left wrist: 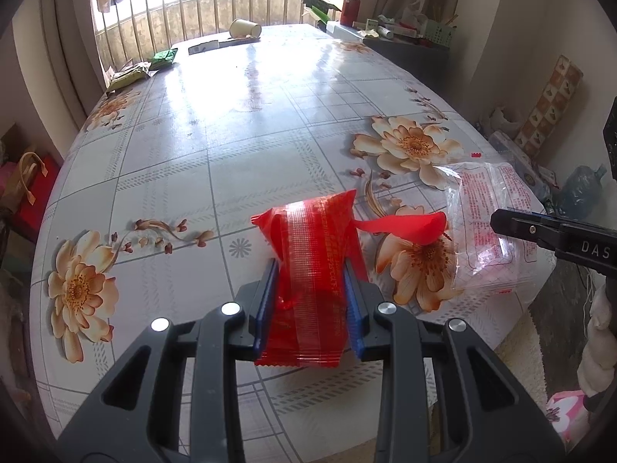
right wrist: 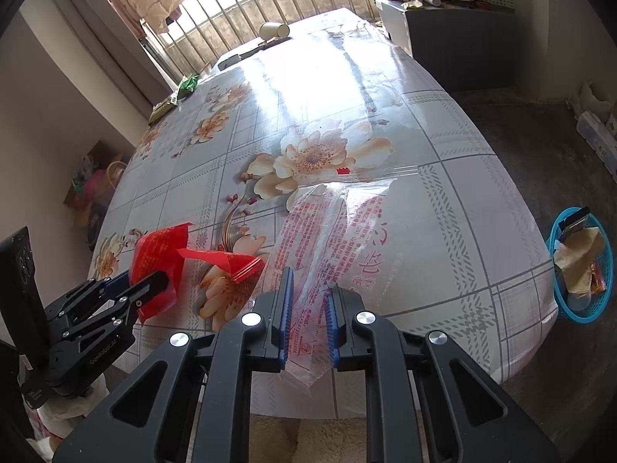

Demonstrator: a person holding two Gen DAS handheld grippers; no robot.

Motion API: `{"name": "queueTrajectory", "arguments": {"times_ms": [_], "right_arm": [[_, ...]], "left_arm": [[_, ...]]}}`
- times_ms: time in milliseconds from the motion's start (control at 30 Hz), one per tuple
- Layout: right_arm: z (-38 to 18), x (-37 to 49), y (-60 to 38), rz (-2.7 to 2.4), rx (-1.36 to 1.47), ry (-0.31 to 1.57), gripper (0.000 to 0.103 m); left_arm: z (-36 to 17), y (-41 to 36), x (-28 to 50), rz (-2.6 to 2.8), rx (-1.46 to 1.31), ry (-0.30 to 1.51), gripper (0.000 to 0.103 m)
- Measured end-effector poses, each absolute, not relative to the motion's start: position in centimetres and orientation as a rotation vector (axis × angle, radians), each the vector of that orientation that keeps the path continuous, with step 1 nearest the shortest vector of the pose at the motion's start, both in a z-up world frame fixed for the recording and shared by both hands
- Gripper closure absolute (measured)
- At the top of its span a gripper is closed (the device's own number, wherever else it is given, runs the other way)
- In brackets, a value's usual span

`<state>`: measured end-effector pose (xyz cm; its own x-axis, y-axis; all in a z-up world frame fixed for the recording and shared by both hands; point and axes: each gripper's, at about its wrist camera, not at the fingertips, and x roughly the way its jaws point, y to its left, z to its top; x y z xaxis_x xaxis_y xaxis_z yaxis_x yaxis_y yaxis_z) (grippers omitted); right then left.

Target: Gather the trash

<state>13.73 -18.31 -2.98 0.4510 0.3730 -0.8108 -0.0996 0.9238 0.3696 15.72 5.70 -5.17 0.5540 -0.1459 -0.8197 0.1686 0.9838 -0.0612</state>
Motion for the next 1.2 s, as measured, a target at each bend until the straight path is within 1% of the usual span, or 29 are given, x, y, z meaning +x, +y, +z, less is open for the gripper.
{"name": "queueTrajectory", "arguments": {"times_ms": [167,700,1200], "right_arm": [[-2.8,13.7,-18.5,0.3,0.294,1.062,0.089],[-1.8,13.2,-18.7,0.324,0.328,1.042,0.096],[-1.0,12.8,-19.4,0.282,0.313,1.006,0.097]], "left_arm": [[-4.8,5.9,15.6,-0.181,0.026,0.955,0.073],[-3.2,6.3,14.6,-0.153,0.036,0.905,0.073],[-1.3,6.5,13.6,-0.144,0.058,0.853,0.073]]}}
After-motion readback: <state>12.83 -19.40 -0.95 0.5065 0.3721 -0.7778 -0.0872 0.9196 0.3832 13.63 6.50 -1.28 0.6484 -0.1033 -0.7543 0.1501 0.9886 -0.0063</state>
